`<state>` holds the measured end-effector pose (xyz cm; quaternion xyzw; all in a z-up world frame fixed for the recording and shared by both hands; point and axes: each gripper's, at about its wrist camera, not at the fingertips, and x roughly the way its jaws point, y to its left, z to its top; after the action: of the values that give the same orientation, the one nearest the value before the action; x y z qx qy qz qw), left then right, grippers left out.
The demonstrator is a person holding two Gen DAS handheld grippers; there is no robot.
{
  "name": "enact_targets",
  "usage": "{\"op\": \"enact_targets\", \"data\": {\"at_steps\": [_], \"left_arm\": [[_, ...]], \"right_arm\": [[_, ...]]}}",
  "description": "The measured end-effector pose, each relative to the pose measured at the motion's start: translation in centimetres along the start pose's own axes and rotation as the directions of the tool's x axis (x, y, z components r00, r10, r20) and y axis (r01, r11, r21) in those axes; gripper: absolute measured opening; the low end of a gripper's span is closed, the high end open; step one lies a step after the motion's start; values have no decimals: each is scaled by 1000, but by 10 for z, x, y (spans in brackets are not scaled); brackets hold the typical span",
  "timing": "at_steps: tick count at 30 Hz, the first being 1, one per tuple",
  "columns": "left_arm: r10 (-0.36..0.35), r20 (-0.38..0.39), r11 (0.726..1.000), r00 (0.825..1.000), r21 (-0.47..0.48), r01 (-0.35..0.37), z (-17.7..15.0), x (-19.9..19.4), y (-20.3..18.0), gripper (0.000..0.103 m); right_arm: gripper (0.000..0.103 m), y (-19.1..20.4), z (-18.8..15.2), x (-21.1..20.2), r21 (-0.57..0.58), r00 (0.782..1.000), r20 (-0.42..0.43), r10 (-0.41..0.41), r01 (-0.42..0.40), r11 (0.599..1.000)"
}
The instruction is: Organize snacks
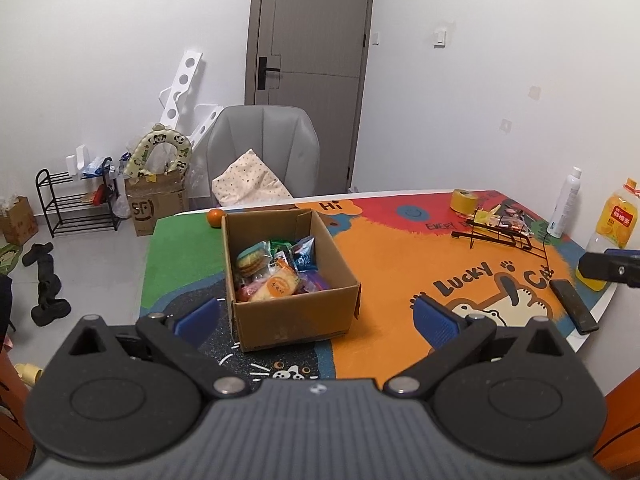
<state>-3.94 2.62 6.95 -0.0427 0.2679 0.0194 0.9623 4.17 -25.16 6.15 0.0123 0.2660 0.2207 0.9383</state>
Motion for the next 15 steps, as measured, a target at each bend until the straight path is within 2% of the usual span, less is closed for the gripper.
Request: {"op": "enact_targets", "data": {"at_steps": [15], "left_arm": [[-7,2,1000,1000,14,7,0,-2,-2,103]], "right_arm": [[103,-7,2,-6,30,999,21,-28,28,999]]}}
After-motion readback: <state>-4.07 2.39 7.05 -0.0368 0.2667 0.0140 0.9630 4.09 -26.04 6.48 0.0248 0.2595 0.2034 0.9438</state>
